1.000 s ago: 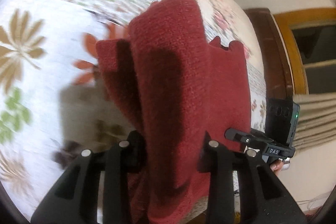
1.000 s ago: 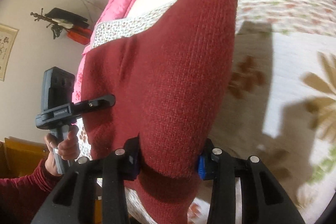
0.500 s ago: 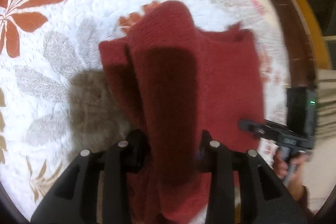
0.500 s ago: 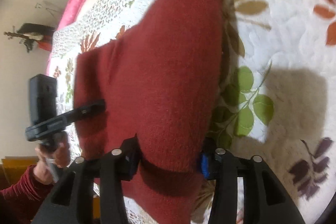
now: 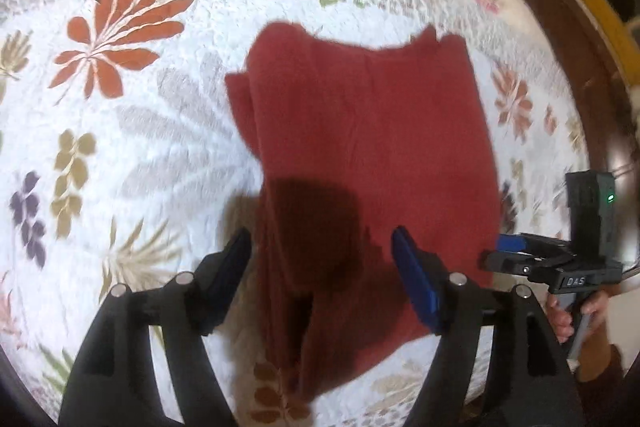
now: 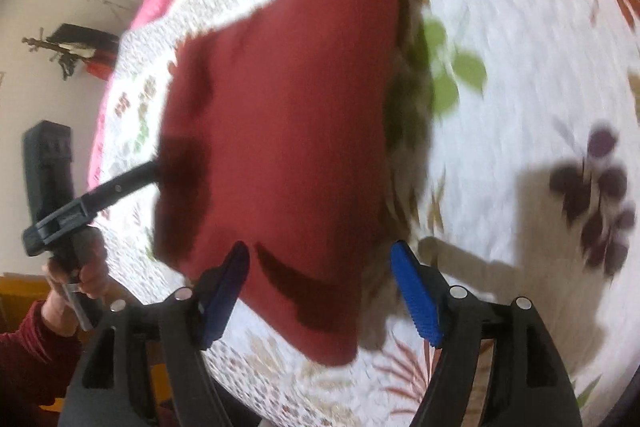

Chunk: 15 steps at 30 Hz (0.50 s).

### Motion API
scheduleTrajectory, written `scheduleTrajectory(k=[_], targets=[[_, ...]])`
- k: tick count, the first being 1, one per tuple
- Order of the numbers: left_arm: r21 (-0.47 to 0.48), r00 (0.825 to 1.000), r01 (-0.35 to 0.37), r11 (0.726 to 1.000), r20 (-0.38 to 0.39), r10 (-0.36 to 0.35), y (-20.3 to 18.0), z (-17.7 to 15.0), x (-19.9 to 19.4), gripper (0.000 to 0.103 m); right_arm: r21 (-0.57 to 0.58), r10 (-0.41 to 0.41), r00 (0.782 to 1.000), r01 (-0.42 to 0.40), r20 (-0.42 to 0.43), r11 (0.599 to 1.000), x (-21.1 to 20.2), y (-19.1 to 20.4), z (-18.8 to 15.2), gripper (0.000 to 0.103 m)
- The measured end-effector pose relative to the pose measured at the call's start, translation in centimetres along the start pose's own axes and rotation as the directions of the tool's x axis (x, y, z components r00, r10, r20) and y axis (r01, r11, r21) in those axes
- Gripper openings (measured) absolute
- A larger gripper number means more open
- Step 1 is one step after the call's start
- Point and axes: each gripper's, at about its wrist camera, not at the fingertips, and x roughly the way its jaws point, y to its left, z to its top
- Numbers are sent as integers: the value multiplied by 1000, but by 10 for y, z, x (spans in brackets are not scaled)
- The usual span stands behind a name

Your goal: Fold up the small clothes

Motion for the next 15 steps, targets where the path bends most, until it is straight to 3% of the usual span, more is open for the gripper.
scheduleTrajectory(k=[3, 5, 7, 10, 15], targets=[[-44, 998, -64, 997, -20, 63, 8, -11, 14, 62, 31, 28, 999, -26, -40, 999, 16, -5, -15, 68], [-80, 997, -77, 994, -26, 75, 15, -13, 21, 56, 33, 49, 997, -47, -65, 998, 23, -4, -21, 31], [-93, 997, -75, 993, -15, 74, 18, -18, 17, 49, 11, 63, 997, -63, -51, 998, 18, 2, -24, 24], [-37, 990, -142, 989, 5, 143, 12, -25, 14, 48, -9, 89, 996, -89, -24, 996, 2, 8, -25, 21], [-31, 984, -180, 983, -13, 180, 17, -30, 30, 58, -8, 36, 998, -36, -51, 999, 11, -6, -34, 21]])
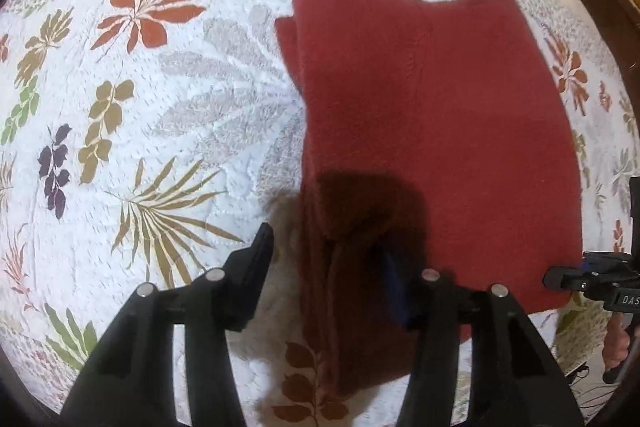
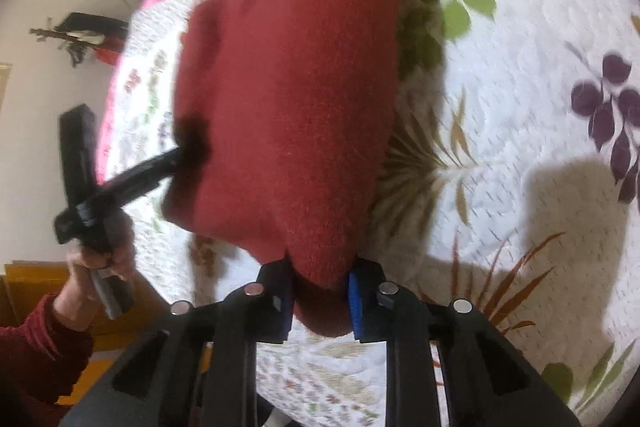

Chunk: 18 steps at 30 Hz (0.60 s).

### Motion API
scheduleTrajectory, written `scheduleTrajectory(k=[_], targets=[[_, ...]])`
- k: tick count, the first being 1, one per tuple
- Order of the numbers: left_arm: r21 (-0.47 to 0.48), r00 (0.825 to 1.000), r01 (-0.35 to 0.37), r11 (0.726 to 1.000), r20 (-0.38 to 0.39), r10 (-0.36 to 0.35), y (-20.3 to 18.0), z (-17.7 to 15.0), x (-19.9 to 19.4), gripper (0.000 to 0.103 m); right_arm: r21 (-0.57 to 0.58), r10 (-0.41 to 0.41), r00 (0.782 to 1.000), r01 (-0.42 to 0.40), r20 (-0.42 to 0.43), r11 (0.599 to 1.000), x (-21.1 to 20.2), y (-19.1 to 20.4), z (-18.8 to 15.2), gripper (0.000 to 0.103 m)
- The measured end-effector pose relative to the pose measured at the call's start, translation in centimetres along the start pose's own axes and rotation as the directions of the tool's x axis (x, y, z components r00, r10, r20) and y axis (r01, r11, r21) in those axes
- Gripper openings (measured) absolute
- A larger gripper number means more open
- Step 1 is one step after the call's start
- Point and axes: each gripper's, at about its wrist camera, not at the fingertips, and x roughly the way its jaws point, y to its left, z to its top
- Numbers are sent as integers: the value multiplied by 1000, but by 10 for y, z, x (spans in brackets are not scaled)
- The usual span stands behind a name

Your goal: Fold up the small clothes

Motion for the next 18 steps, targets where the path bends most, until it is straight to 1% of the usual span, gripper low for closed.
scheduleTrajectory(k=[3, 4, 8, 9, 10, 11, 13, 15, 16, 17, 18], targets=[[-17, 1000, -6, 1000, -6, 6, 2, -2, 11, 64, 6, -37, 999, 37, -4, 999, 12, -5, -2, 22], [-18, 1000, -12, 1000, -2, 12, 2, -3, 12, 64, 13, -43, 999, 43, -4, 999, 15, -6, -2, 23], [-33, 999, -41, 999, 5, 41, 0, -2, 10, 71, 25, -72, 997, 72, 9, 997, 18, -6, -3, 27], [-41, 999, -42, 998, 5, 42, -1, -2, 8, 71, 25, -87, 996, 86, 18, 996, 15, -2, -4, 29], [-48, 999, -43, 998, 4, 43, -1, -2, 4, 71, 24, -101, 995, 100, 25, 995, 14, 1, -4, 34], [-51, 999, -49, 998, 5, 49, -1, -3, -4, 71, 21, -118, 992, 118, 31, 993, 9, 3, -5, 42], [-43, 998, -66, 997, 11, 66, -2, -6, -18, 69, 15, -172, 983, 172, 58, 985, -3, 12, -9, 48], [-32, 997, -81, 996, 13, 82, -3, -10, -35, 70, 15, -209, 974, 208, 87, 978, -15, 21, -15, 49], [-35, 997, -81, 996, 11, 82, -3, -13, -45, 70, 21, -222, 970, 221, 103, 975, -23, 25, -18, 54], [-40, 997, -81, 996, 11, 82, -2, -16, -51, 73, 24, -234, 966, 232, 114, 972, -28, 29, -20, 62], [-46, 997, -82, 996, 12, 82, -2, -20, -58, 74, 24, -256, 957, 256, 133, 967, -35, 35, -23, 66]])
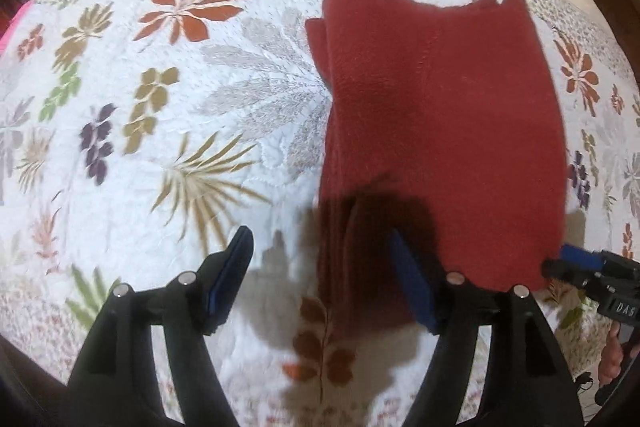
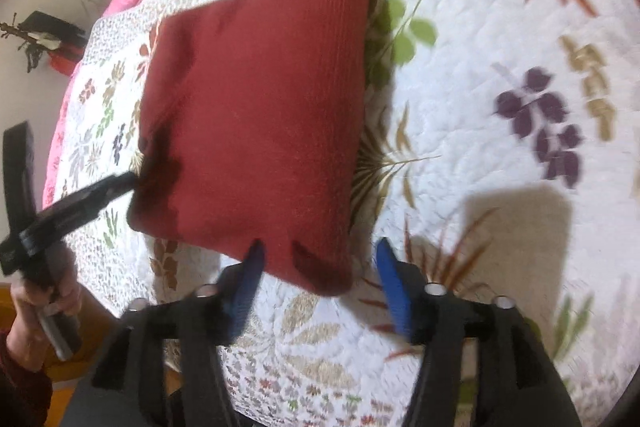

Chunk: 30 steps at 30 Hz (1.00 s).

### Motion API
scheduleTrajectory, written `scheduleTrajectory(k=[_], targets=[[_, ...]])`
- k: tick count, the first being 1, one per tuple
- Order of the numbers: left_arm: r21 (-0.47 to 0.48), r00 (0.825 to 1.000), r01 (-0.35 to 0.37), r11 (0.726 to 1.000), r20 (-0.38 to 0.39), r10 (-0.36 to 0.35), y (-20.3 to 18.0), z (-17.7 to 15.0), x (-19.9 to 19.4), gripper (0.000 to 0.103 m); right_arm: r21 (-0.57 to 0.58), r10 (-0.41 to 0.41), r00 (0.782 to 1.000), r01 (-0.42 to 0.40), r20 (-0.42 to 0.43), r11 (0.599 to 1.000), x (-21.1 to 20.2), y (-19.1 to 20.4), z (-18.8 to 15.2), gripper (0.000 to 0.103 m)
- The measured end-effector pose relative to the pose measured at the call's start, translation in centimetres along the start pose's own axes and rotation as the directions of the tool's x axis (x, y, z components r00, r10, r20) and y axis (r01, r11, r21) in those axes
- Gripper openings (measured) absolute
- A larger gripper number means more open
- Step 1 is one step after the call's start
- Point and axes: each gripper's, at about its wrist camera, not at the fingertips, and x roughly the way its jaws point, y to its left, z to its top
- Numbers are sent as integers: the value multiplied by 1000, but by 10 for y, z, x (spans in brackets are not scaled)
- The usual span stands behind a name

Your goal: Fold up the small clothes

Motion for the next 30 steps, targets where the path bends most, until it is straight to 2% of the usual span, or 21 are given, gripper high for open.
scheduleTrajectory(k=[4, 8, 17, 26, 30], targets=[[-16, 1000, -23, 1000, 18, 23, 3, -10, -26, 78, -19, -88, 995, 89, 52, 996, -25, 13, -6, 91], [-11, 999, -35, 999, 29, 35, 2, -23, -53, 78, -21, -87, 994, 88, 71, 996, -40, 26, -11, 96], [16, 997, -59, 998, 42, 59, -6, -43, -92, 81, -9, -106, 988, 108, 113, 994, -76, 51, -26, 99], [57, 990, -112, 992, 87, 107, -18, -58, -135, 82, -15, -173, 976, 176, 133, 984, -113, 72, -39, 99], [65, 985, -138, 988, 111, 131, -23, -66, -157, 86, -14, -207, 967, 211, 150, 977, -129, 86, -45, 99]])
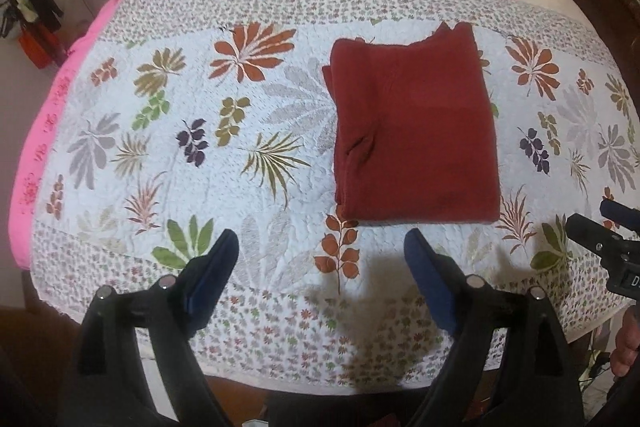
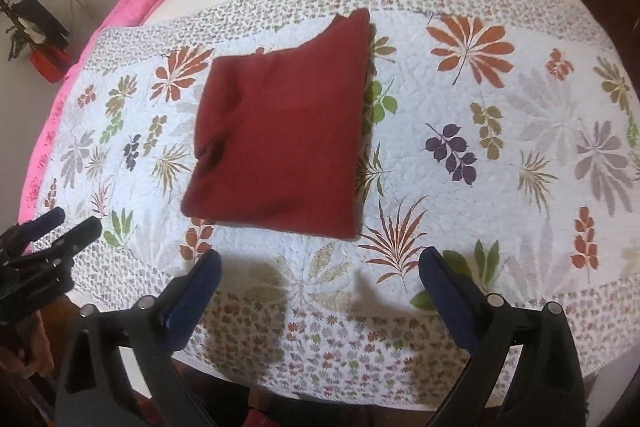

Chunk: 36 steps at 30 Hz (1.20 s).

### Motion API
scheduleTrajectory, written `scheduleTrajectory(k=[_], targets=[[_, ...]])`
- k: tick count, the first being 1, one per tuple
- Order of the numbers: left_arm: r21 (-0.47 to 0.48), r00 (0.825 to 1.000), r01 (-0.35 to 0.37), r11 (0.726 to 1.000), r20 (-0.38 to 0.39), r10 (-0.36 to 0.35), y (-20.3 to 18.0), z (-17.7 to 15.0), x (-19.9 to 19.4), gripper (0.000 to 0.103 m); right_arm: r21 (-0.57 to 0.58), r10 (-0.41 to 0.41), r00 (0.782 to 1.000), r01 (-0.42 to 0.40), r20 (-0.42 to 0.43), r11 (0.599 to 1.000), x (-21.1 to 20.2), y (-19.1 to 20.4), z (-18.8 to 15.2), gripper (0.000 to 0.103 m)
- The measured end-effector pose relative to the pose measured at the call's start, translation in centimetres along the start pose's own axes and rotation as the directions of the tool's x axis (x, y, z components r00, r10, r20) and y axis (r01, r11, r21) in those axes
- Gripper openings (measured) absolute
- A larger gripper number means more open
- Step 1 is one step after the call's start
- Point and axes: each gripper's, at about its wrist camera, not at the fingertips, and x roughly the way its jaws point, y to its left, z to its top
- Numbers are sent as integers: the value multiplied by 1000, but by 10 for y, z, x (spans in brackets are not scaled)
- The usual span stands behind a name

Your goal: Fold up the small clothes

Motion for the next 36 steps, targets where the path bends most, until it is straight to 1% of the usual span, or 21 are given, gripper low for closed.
scheduleTrajectory(k=[2, 6, 10, 15, 24, 28, 36], targets=[[9, 1000, -8, 1000, 13, 8, -2, -3, -10, 87, -4, -13, 1000, 13, 15, 1000, -10, 6, -2, 99], [14, 1000, -9, 1000, 26, 8, -4, -8, -26, 88, -28, -63, 997, 65, 38, 998, -23, 19, -8, 99], [12, 999, -15, 1000, 40, 15, -3, -12, -38, 90, -25, -71, 997, 72, 39, 997, -30, 24, -15, 99], [8, 999, -13, 1000, 50, 12, -3, -18, -51, 90, -17, -69, 997, 70, 36, 997, -38, 30, -25, 99], [21, 996, -34, 999, 83, 33, -5, -24, -68, 91, -28, -77, 996, 79, 48, 996, -45, 37, -29, 99], [27, 994, -46, 999, 95, 44, -7, -26, -73, 91, -19, -59, 997, 60, 42, 998, -46, 38, -30, 99], [22, 995, -50, 998, 85, 48, -5, -28, -71, 91, -23, -62, 997, 63, 40, 998, -47, 40, -33, 99]])
